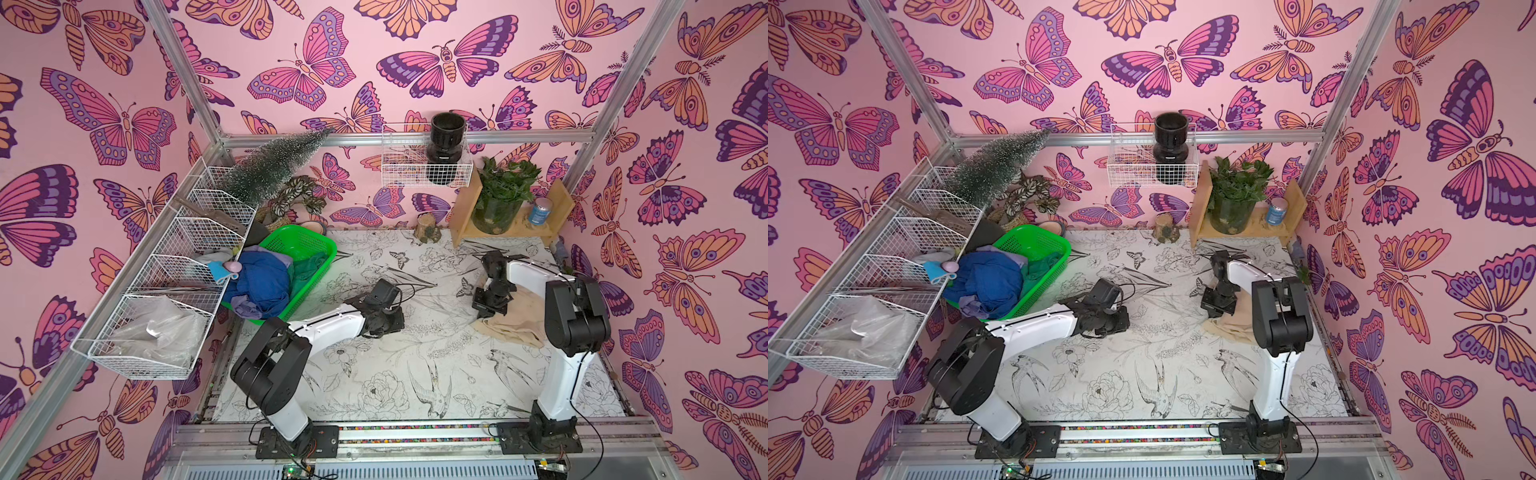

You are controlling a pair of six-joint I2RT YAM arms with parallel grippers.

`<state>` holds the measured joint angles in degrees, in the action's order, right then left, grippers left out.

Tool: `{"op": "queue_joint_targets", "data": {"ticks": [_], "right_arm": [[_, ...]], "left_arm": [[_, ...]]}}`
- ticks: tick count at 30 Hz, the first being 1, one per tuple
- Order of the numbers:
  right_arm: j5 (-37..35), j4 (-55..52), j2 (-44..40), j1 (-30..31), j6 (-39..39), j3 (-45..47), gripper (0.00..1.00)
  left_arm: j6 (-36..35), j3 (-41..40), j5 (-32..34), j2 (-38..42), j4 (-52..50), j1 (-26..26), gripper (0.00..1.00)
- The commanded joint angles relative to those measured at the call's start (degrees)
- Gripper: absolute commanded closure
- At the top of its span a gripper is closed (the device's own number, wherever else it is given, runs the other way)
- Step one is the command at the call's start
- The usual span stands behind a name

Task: Fold and stack t-shirts
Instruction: Move the T-shirt to the center of the board.

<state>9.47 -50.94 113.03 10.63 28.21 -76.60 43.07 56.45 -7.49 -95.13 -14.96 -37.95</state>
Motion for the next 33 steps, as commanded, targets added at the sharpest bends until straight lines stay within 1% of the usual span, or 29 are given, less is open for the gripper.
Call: {"op": "queue_joint_targets", "data": {"ticks": [1, 7, 12, 14, 15, 18, 20, 22, 24, 25, 26, 27, 28, 29, 30, 31, 32, 33], "right_arm": [[-7.1, -3.3, -2.5, -3.7, -1.6, 2.8, 1.0], [-10.7, -3.4, -4.6, -7.7, -3.0, 7.0, 1.0], [-6.9, -1.9, -6.2, -8.0, -2.8, 9.0, 1.0], [-7.0, -1.4, -7.8, -8.0, -2.3, 9.1, 1.0], [-8.0, -1.7, -8.8, -8.1, -2.6, 8.8, 1.0], [-16.8, -7.2, -9.2, -9.6, -3.3, 6.2, 1.0], [-18.3, -9.0, -9.5, -10.9, -4.4, 5.8, 1.0], [-16.0, -8.3, -11.0, -11.2, -4.8, 6.0, 1.0], [-10.0, -4.8, -14.7, -11.2, -4.2, 6.6, 1.0], [-7.2, -1.5, -17.5, -11.2, -3.3, 7.6, 1.0], [-5.3, 2.2, -20.9, -11.2, -2.4, 8.8, 0.98], [-4.3, 7.0, -26.0, -11.2, -1.0, 10.8, 0.85], [-4.6, 12.2, -30.7, -11.2, 0.1, 13.4, 0.67], [-5.3, 17.6, -34.6, -11.1, 0.4, 16.1, 0.07], [-6.6, 24.1, -38.9, -11.1, -0.5, 20.1, 0.01], [-8.8, 29.4, -42.3, -11.0, -2.0, 23.5, 0.01], [-11.6, 34.7, -45.5, -11.0, -4.0, 27.3, 0.01], [-13.4, 38.5, -48.1, -11.0, -7.8, 30.4, 0.01]], "left_arm": [[-0.5, 1.2, -0.2, -1.3, -0.5, -0.4, 0.81], [-1.2, 1.2, -0.7, -1.3, -0.6, -0.3, 0.81], [-1.7, 0.6, 0.3, -0.3, -0.7, -0.3, 0.81], [-1.6, 0.3, 1.0, 0.3, -0.7, -0.3, 0.79], [-1.6, 0.2, 1.2, 0.5, -0.7, -0.2, 0.77], [-1.9, -0.1, 1.4, 0.8, -1.1, -0.2, 0.76], [-1.9, -0.8, 2.0, 1.6, -1.2, -0.2, 0.76], [-2.3, -1.6, 3.1, 2.9, -1.3, -0.2, 0.76], [-3.2, -2.1, 5.9, 4.8, -2.1, -0.1, 0.7], [-3.7, -2.3, 7.6, 6.6, -2.8, 0.2, 0.66], [-4.4, -2.5, 9.8, 8.3, -3.6, 0.4, 0.55], [-5.2, -2.7, 13.7, 10.4, -4.8, 0.6, 0.08], [-6.2, -2.9, 18.3, 13.5, -6.1, 0.8, 0.0], [-7.2, -3.3, 22.9, 16.0, -6.7, 0.7, 0.0], [-9.0, -4.0, 28.5, 19.1, -6.9, 0.8, 0.0], [-11.0, -4.9, 33.4, 21.5, -6.8, 0.8, 0.0], [-12.8, -6.2, 40.4, 25.7, -6.3, 0.8, 0.0], [-15.0, -7.6, 47.8, 27.7, -4.8, 0.9, 0.0]]}}
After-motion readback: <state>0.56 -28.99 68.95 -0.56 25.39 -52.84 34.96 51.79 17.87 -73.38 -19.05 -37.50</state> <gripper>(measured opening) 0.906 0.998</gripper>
